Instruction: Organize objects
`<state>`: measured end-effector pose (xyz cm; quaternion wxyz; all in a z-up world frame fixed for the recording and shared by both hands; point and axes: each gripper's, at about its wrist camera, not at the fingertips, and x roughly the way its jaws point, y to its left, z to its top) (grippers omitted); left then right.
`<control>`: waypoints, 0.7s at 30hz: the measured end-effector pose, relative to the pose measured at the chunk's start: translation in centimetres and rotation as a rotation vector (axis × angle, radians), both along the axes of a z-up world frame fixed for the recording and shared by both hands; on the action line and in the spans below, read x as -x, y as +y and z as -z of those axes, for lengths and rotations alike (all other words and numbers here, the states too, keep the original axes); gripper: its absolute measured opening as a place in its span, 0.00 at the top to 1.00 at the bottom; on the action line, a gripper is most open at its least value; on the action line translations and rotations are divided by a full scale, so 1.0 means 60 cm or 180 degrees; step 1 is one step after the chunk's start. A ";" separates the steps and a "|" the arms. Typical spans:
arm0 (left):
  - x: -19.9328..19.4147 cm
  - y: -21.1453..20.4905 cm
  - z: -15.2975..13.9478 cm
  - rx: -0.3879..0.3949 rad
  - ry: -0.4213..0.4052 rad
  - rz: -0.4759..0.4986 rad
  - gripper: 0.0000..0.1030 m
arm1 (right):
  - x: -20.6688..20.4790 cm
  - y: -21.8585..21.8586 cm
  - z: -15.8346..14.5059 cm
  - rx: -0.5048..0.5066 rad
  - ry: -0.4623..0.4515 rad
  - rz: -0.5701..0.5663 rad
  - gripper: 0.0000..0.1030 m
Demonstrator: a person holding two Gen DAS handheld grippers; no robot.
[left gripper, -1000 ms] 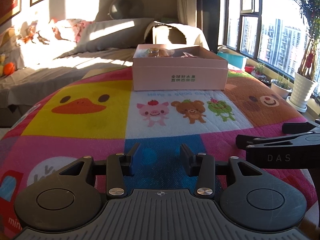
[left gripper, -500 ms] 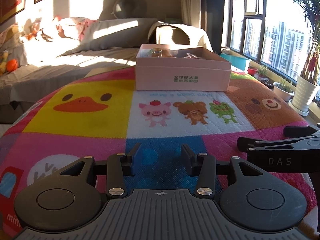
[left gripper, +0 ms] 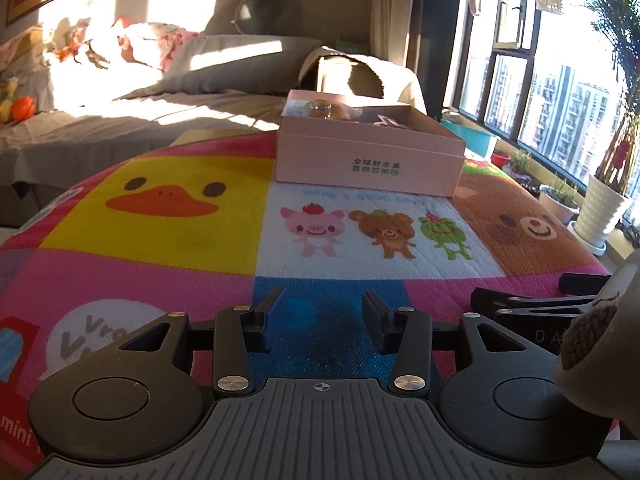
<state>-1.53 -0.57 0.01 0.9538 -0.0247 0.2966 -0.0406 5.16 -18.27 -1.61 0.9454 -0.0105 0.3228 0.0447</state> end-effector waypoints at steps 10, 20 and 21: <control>0.002 -0.012 -0.002 -0.0158 0.0015 -0.0070 0.44 | 0.000 0.000 0.000 0.0001 0.0001 0.0000 0.00; 0.000 -0.007 0.001 0.0066 0.0017 -0.0137 0.37 | 0.001 0.000 0.000 0.0000 0.0001 0.0000 0.00; -0.001 -0.010 0.001 0.0047 0.0023 -0.0111 0.34 | 0.001 0.000 0.000 0.0001 0.0000 0.0000 0.00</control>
